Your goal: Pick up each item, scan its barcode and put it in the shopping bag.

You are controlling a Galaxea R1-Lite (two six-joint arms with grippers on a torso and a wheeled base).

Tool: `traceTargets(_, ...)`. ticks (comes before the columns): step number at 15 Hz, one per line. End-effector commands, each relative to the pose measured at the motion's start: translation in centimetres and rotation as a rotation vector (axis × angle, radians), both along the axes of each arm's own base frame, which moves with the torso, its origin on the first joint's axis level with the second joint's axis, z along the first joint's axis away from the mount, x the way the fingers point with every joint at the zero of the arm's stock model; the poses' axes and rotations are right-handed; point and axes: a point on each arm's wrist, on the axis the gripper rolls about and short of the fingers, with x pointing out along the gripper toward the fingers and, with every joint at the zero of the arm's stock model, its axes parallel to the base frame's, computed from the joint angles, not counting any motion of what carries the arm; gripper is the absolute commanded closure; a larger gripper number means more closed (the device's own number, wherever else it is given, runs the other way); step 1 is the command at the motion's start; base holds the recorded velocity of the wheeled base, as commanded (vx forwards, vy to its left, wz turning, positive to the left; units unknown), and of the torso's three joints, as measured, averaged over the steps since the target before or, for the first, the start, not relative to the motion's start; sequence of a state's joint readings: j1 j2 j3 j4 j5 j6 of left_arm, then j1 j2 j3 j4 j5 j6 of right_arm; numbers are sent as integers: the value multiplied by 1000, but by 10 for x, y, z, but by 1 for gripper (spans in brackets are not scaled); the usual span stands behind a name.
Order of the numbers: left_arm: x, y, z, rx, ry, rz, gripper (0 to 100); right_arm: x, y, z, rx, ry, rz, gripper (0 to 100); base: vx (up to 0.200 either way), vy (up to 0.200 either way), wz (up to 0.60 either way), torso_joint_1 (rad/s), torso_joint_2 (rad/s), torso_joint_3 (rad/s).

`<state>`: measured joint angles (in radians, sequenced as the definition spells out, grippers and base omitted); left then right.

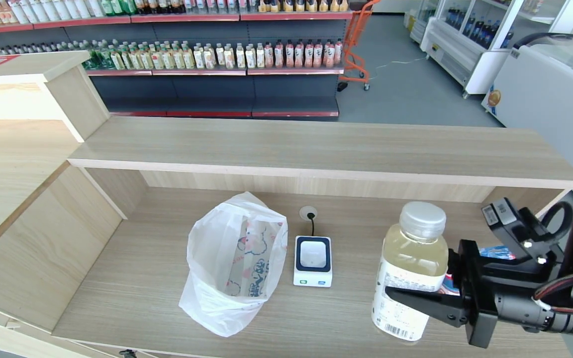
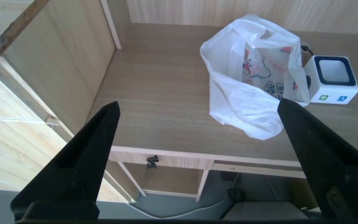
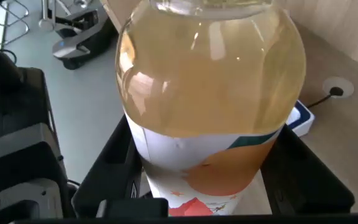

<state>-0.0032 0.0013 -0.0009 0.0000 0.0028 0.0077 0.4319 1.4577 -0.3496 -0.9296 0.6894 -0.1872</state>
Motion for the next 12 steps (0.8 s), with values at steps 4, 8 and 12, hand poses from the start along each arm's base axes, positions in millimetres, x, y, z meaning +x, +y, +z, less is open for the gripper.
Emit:
traceTargets(4, 0, 0, 0, 0, 0, 0, 0, 88, -21, -52, -159, -236, -85, 100, 0, 0, 0, 0, 0, 0)
traceTargets(8, 0, 0, 0, 0, 1, 0, 0, 137, -6, -86, -144, -385, -53, 100, 0, 0, 0, 0, 0, 0)
traceTargets(12, 0, 0, 0, 0, 0, 0, 0, 161, 17, -111, -122, -508, 43, 100, 0, 0, 0, 0, 0, 0)
